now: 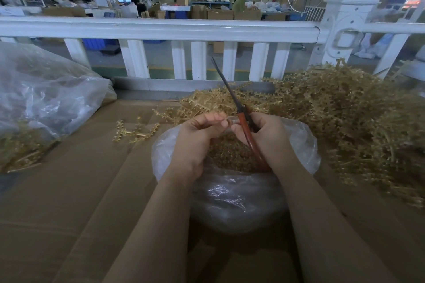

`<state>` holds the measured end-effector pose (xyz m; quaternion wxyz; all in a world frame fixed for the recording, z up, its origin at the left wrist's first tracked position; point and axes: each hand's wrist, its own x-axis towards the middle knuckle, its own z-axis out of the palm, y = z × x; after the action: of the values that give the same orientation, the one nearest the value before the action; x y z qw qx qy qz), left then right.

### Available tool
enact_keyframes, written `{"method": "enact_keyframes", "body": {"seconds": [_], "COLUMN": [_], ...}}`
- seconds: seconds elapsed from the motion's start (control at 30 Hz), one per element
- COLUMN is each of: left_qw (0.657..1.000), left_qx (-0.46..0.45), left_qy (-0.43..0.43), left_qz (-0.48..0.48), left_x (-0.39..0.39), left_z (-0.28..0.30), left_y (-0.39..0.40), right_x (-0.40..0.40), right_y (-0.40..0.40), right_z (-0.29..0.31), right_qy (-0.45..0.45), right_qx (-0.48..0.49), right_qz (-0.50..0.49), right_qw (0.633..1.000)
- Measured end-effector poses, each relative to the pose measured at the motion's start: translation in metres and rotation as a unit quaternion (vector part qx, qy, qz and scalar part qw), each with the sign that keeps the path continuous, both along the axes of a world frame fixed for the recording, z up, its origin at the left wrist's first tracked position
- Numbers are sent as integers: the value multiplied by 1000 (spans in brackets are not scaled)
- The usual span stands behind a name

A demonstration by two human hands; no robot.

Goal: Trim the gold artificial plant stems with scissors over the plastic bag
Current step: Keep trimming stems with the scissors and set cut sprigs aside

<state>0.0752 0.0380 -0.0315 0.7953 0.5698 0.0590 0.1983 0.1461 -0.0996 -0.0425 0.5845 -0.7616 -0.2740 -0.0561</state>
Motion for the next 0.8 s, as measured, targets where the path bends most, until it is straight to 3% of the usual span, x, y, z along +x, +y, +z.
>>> {"method": "enact_keyframes", "body": {"seconds": [0.43,0.8], "left_qw": [999,997], "left_qx": [23,-20], "left_qy": [22,-37], "left_qz": [39,68], "left_x": [2,2], "left_z": [0,-3], "left_y": [4,8], "right_x": [0,-1], "right_y": [-1,0], "right_z": [2,-1], "right_qy": [1,-12], "right_qx": [35,34], "right_qz": [-2,4], "right_qw": [999,999]}}
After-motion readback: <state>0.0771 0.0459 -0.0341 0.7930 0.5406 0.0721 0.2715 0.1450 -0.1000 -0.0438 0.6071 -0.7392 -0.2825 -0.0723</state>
